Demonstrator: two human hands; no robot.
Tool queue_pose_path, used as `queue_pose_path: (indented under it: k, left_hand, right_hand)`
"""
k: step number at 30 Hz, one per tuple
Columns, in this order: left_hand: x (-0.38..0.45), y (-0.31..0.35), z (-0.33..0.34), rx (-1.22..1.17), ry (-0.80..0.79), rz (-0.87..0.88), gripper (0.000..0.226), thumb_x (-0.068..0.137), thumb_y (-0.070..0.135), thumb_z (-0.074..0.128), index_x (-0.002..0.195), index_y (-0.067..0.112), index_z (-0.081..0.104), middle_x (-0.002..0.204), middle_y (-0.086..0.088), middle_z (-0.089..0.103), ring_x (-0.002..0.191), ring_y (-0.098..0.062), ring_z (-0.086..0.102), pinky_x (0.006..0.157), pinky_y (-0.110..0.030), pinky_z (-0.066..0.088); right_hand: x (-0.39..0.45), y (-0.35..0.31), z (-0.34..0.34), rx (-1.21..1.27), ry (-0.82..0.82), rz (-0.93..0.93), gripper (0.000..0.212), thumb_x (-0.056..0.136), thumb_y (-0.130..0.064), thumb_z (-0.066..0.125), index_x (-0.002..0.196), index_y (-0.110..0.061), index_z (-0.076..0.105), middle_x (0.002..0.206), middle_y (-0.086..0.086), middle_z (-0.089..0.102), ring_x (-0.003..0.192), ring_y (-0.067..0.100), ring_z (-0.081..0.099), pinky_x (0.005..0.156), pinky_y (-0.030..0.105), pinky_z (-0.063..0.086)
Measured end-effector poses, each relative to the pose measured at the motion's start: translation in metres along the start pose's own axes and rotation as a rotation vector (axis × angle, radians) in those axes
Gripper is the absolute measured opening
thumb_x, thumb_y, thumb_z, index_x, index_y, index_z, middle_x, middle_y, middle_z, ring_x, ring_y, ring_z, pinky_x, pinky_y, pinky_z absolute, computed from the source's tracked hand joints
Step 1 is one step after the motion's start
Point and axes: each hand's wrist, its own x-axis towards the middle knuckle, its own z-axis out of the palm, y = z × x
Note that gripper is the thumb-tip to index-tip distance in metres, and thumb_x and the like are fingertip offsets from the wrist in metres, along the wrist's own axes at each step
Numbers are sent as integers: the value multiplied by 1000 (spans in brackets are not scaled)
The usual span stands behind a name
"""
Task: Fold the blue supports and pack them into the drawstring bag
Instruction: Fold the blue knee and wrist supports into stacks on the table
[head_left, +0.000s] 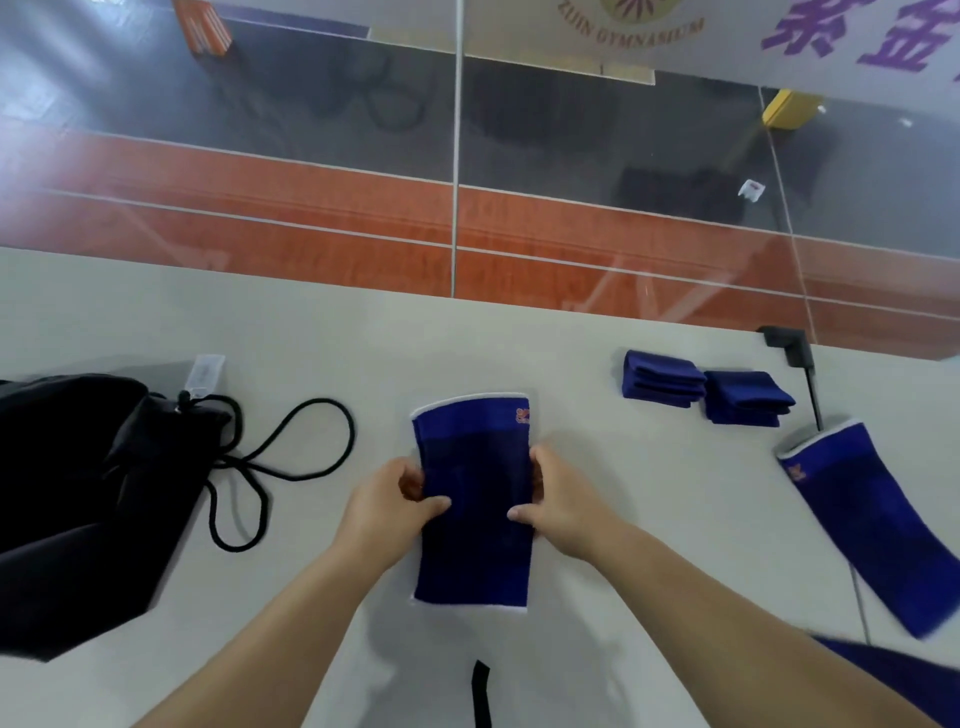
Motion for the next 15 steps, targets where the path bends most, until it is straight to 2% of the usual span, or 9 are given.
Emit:
queue_pose_path:
  k: [3, 7, 15]
  left_hand:
    - [-5, -6, -1, 41, 12, 7, 17, 81, 25, 71, 78, 12, 60, 80, -9, 69, 77, -29, 68, 74, -48, 58]
    - [-14, -8, -2, 164, 38, 14, 18, 84, 23, 66, 73, 13, 56, 77, -7, 66, 76, -27, 65, 74, -44, 57]
    - [-20, -7, -2, 142, 70, -32, 15, 82, 17, 68, 81, 9, 55, 82, -8, 64, 79, -28, 63, 66, -36, 52]
  right_hand:
    - [-10, 4, 13, -24, 15, -6, 46, 77, -6, 71, 114, -20, 48, 110, 1, 62, 96, 18, 62, 84, 37, 53]
    - [-18, 3, 23, -100, 46, -26, 47, 78, -7, 70, 118, -15, 48, 117, 3, 56, 103, 19, 55, 85, 29, 44]
    - [-20, -1, 32, -130, 134, 62, 50, 71, -9, 78, 113, -12, 49, 114, 7, 55, 100, 24, 56, 86, 37, 49]
